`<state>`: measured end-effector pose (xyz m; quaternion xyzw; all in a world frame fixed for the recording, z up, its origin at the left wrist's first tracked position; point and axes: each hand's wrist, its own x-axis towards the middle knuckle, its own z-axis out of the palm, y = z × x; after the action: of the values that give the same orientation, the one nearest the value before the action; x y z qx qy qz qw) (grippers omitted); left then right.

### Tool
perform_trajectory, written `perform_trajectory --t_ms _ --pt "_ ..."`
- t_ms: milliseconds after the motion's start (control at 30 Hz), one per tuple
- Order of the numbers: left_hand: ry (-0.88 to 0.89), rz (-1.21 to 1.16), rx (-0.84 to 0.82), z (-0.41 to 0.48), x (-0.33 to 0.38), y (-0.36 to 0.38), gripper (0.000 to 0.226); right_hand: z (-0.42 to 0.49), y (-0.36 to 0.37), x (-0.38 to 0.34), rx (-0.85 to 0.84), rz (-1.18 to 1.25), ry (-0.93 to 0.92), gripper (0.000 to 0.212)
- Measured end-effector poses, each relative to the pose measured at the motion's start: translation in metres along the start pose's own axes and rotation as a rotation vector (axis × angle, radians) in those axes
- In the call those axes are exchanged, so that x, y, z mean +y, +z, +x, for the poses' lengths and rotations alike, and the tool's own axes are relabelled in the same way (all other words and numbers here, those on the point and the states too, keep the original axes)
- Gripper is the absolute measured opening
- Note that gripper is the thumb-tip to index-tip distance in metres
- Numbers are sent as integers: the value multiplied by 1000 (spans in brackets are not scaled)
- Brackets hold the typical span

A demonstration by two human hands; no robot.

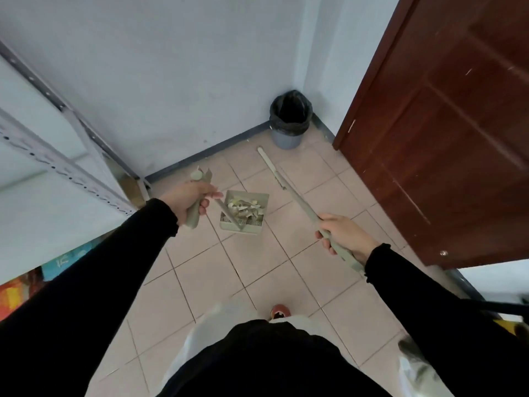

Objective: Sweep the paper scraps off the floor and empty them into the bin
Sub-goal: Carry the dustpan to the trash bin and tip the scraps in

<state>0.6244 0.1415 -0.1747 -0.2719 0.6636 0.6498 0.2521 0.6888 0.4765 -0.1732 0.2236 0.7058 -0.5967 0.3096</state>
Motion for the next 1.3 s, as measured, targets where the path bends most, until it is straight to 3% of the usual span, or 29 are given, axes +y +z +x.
perform_trajectory --t_ms 267,533,700,867,1000,1300 --pt "249 244 -46 80 132 50 14 89 -57 -85 122 86 -40 24" --pt "468 457 -78 156 230 87 15 166 -94 -146 238 170 -8 46" --pt "671 899 -30 207 274 123 25 200 -119 -179 239 210 -3 33" --pt "668 1314 -1 265 282 167 35 235 -154 -210 200 228 -4 20" --pt "600 1605 -42 294 268 208 41 262 -183 -230 165 247 -5 23" --pt "334 1979 -120 330 209 271 23 303 -235 -248 71 225 41 18"
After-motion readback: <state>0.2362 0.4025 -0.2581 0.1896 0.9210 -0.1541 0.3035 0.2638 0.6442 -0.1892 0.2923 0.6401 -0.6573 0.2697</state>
